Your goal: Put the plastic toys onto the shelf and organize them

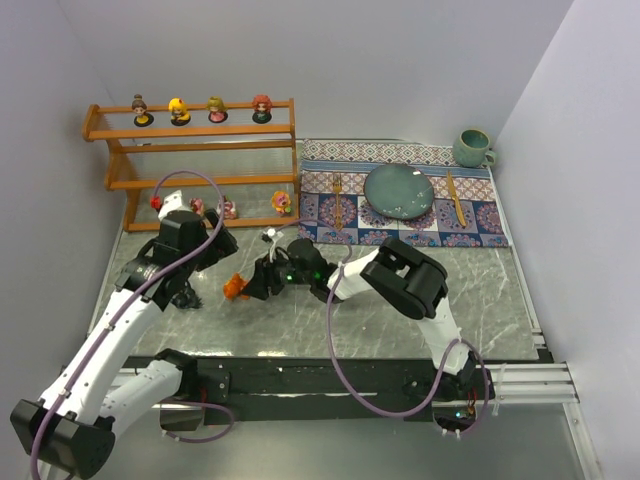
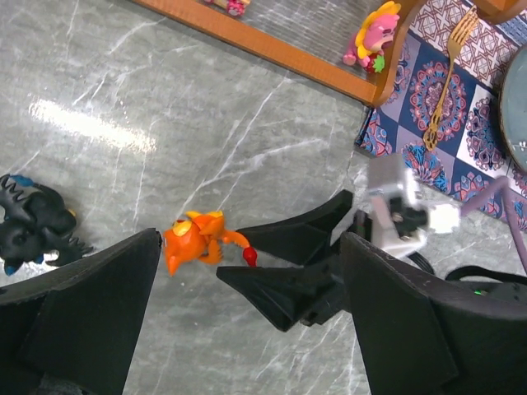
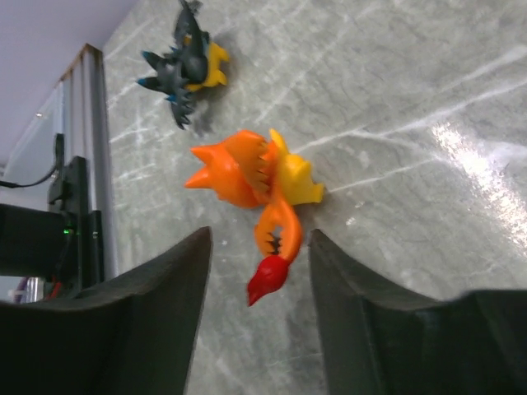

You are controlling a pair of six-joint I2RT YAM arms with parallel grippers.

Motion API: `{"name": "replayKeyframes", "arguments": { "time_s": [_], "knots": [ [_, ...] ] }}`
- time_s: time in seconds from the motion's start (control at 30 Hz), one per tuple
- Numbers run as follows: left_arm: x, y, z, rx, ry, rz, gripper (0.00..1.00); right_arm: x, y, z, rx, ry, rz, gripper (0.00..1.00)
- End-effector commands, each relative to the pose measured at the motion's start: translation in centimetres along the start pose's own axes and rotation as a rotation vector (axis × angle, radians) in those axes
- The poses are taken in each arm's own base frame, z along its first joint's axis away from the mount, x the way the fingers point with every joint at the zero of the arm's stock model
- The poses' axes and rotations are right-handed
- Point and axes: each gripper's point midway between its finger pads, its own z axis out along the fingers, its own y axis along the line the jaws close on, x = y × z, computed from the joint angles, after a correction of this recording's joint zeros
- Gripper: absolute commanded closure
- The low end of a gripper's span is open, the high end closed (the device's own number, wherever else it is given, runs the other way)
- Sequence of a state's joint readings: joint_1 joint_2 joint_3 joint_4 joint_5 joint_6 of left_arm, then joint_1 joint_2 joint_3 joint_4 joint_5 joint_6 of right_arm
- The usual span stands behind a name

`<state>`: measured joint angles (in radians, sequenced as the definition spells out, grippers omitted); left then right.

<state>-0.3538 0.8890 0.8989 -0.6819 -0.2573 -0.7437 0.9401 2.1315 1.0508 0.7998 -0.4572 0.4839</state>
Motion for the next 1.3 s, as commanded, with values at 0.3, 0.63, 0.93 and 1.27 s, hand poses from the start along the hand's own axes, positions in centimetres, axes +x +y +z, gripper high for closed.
{"name": "replayKeyframes", "arguments": {
  "time_s": [0.3,0.63,0.93,1.27],
  "knots": [
    [-0.6,-1.4,-0.5,0.143,-0.069,0.097,0.01,-2.7,0.2,-0.3,-0.049,-0.051,-0.013,0.87],
    [0.1,-3.4,-0.7,0.331,-0.124,0.212,0.03,-5.3,0.7,-6.2,-0.037,-0.015,0.209,1.0],
    [1.1,-7.2,-1.3,0.556,-0.196,0.407,0.03,-2.9,-0.6,-14.3,0.081,0.171,0.539,1.0],
    [4.6,-13.0,-3.2,0.8,-0.263,0.676,0.03,-6.2,-0.3,-21.7,0.126,0.158,0.685,1.0]
  ]
}}
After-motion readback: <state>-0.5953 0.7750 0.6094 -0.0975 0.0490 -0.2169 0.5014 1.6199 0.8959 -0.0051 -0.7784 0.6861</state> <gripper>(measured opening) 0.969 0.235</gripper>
